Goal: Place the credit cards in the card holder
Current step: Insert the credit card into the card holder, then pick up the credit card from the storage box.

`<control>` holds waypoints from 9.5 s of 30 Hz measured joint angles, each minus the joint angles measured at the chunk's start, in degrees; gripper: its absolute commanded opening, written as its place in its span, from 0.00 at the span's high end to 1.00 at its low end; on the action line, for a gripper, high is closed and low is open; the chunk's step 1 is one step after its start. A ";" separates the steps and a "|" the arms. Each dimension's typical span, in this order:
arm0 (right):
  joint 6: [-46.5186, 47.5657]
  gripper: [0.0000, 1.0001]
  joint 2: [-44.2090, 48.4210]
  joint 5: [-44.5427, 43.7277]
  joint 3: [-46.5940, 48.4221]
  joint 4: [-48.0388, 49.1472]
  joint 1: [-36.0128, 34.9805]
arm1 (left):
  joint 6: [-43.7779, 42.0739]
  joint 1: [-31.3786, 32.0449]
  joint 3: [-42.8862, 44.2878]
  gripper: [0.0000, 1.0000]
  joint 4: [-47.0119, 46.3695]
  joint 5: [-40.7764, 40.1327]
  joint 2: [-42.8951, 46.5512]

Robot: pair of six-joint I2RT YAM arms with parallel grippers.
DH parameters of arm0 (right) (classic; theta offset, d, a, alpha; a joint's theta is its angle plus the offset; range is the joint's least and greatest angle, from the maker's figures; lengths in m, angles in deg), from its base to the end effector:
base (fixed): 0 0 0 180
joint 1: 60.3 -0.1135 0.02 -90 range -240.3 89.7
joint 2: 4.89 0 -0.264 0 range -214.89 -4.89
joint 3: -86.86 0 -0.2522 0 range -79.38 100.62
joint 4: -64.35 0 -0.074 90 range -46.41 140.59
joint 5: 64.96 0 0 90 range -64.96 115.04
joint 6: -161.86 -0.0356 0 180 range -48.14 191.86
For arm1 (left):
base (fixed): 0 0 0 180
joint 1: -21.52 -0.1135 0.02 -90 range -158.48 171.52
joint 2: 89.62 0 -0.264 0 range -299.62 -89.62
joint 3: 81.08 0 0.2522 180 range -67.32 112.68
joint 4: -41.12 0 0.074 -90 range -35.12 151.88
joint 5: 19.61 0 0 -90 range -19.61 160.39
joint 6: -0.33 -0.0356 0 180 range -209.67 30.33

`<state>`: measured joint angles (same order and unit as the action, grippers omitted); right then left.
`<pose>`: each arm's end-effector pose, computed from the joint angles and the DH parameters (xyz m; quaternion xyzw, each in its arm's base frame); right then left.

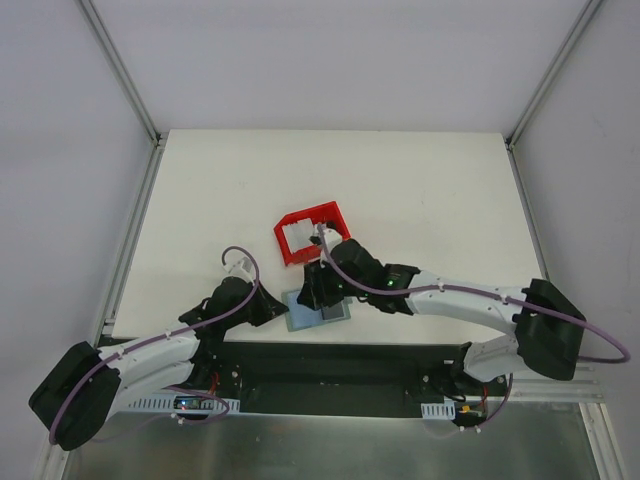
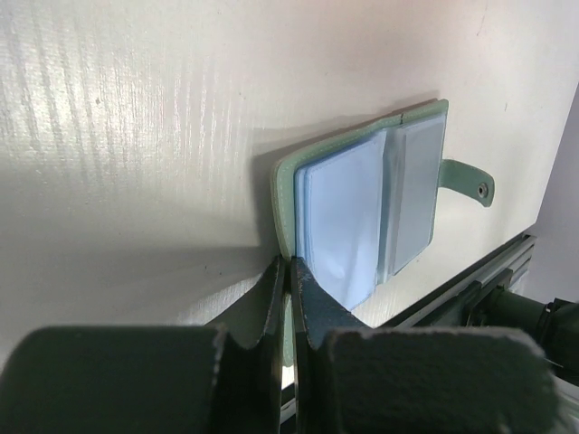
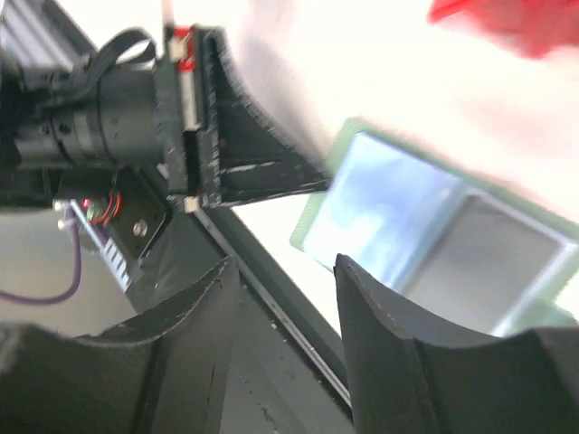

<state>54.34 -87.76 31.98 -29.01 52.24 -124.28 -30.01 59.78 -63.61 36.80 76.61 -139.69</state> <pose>0.1365 0.2894 0.2384 -0.3699 0.7860 0.3615 0.3389 0.1227 -0.1017 0.1282 -0.1318 0.8474 -0.4169 0.3012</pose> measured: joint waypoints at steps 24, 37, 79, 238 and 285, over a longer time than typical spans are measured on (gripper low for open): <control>4.85 0.18 -14.16 -4.33 25.92 -15.10 17.29 | -0.09 0.00 -0.31 1.00 1.40 -0.81 1.84; 7.72 0.17 -31.26 5.77 35.58 -18.49 22.93 | -0.11 -0.02 -0.22 1.00 1.38 -0.79 1.46; 8.24 0.42 -34.56 12.90 39.30 -18.12 25.46 | -0.33 -0.02 0.22 1.00 1.33 -0.76 0.57; 10.62 0.78 -38.58 17.18 45.38 -23.76 26.40 | -0.55 -0.02 0.66 1.00 -1.95 0.74 -3.19; 17.49 1.00 -24.57 -12.26 41.90 -25.99 16.63 | -0.81 -0.07 1.42 1.00 -2.32 1.20 -4.79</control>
<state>71.83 -112.33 19.72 12.89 26.25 -107.65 -30.82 59.72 -62.19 34.48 77.81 -144.47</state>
